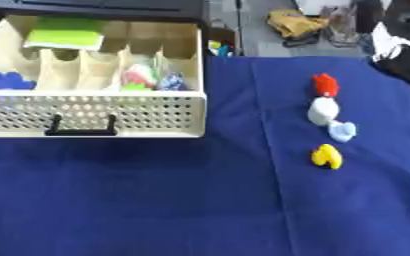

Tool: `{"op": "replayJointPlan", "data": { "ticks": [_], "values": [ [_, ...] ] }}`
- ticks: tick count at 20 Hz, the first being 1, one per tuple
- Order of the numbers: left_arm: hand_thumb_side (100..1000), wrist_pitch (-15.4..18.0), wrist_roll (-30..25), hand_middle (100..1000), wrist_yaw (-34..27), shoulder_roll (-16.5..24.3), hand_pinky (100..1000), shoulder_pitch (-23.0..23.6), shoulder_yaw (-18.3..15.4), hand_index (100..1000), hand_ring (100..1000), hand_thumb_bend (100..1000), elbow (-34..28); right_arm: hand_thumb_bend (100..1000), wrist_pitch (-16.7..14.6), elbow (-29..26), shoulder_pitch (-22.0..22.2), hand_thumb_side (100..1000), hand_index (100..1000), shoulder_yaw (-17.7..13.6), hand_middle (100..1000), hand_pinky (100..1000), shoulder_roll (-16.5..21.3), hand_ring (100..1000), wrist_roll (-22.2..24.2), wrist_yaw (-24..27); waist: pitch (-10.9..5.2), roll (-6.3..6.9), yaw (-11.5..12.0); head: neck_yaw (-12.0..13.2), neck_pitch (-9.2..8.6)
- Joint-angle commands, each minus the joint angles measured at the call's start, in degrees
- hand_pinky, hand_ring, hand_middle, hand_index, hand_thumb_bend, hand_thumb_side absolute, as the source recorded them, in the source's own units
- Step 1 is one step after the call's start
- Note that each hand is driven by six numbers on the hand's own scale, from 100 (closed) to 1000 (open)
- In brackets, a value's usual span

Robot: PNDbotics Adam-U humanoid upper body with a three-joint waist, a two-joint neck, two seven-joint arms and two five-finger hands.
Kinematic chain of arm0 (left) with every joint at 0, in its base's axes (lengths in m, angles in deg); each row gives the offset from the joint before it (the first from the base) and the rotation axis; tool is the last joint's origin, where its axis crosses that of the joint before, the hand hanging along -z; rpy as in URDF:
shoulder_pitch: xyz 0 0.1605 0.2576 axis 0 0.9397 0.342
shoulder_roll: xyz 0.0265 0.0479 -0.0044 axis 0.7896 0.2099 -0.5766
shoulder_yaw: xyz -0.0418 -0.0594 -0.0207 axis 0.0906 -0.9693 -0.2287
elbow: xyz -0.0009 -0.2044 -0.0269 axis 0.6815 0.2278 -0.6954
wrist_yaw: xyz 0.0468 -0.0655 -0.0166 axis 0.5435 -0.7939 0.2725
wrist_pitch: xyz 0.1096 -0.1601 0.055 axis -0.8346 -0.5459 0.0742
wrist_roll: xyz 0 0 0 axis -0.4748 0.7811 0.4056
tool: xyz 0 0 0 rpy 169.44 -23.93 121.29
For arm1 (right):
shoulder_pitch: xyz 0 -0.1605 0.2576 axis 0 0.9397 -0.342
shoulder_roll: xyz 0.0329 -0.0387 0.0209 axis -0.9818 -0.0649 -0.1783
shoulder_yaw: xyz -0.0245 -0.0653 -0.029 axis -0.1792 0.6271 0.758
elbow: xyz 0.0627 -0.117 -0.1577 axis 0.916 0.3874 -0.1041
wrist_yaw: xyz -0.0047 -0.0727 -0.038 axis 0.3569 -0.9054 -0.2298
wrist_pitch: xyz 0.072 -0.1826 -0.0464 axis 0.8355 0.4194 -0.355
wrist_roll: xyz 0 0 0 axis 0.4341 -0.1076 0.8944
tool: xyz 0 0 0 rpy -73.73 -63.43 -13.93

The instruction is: Pick up objects from table and place into drawer.

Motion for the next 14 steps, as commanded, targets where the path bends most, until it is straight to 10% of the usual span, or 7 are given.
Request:
{"op": "replayJointPlan", "data": {
  "ticks": [1,3,9,14],
  "values": [
    [988,0.0,-0.5,616,-0.4,1.3,399,-0.1,0.3,820,555,253,-0.8,363,2.5,3.7,-2.7,898,814,3.4,586,678,5.9,753,2.4,-0.8,-1.27,0.10,0.3,-0.8,-0.03],
    [988,-0.1,-0.8,616,-0.7,1.2,399,-0.2,0.5,820,555,253,-0.8,358,3.7,6.8,-4.9,897,817,5.6,593,679,8.4,754,8.2,-0.1,-1.33,0.14,0.7,-1.3,-0.01],
    [988,-0.2,-1.1,616,-0.9,1.2,398,0.2,0.4,820,555,253,-0.8,342,6.7,2.6,-12.2,891,829,2.6,631,684,9.4,761,49.5,5.3,-1.65,0.13,0.4,-1.2,-0.11],
    [987,-0.2,-1.1,616,-1.0,1.2,398,0.2,0.4,820,555,253,-0.8,363,9.2,0.4,-12.2,820,828,1.5,630,688,10.0,771,63.0,9.2,-1.67,0.06,0.3,-1.1,-0.45]
  ]
}}
